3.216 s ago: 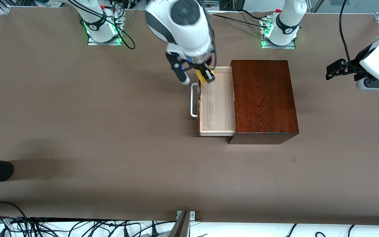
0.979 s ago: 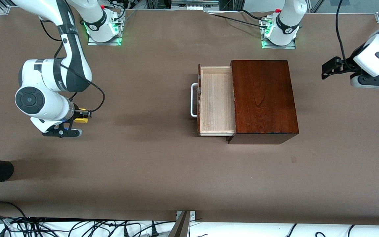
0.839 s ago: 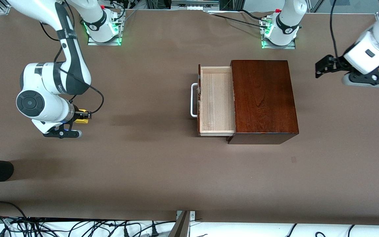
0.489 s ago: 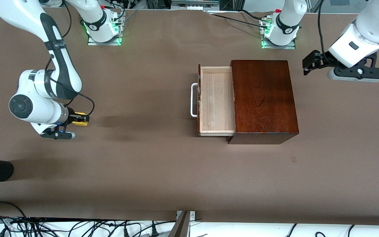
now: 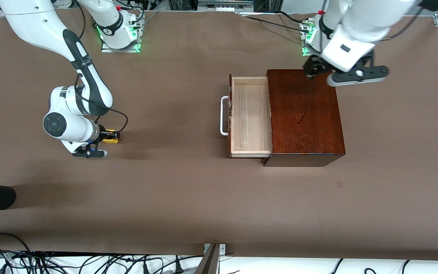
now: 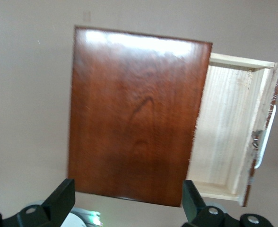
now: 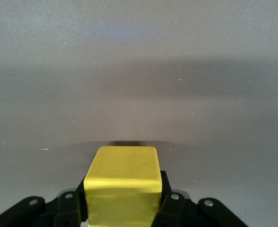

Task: Open drawer, take yellow block, close drawer

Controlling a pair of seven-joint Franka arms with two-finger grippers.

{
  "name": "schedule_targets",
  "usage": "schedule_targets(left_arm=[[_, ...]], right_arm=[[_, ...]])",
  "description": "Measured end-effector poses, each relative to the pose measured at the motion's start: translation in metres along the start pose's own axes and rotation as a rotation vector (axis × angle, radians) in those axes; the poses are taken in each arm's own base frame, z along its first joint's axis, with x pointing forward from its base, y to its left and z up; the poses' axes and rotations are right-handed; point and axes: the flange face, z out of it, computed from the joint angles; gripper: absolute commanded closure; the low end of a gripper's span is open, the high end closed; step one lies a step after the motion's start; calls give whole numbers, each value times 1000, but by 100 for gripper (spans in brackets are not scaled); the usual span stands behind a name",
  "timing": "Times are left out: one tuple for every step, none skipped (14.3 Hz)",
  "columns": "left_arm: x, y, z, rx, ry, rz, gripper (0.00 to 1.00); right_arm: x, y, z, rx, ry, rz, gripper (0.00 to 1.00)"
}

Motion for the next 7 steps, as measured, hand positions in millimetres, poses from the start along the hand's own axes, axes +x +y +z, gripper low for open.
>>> schedule_targets(left_arm=[[-6, 17, 8, 5, -9, -38, 0], [-12, 34, 15, 5, -15, -75, 0], [-17, 51, 24, 3, -19, -110, 0], [-24, 69, 32, 0, -23, -142, 0], [-30, 86, 41, -3, -26, -173, 0], [-36, 102, 49, -8, -28, -201, 0], [-42, 118, 58, -14, -29, -228, 0]], right_arm=[[0, 1, 0, 0, 0, 2, 100], [0, 2, 0, 1, -1, 3, 100], [-1, 3, 1, 1, -4, 5, 100], [-2, 5, 4, 1, -10, 8, 100], [-4, 8, 7, 1, -15, 11, 100], [-6, 10, 10, 1, -19, 14, 72], [-7, 11, 12, 1, -18, 16, 23]])
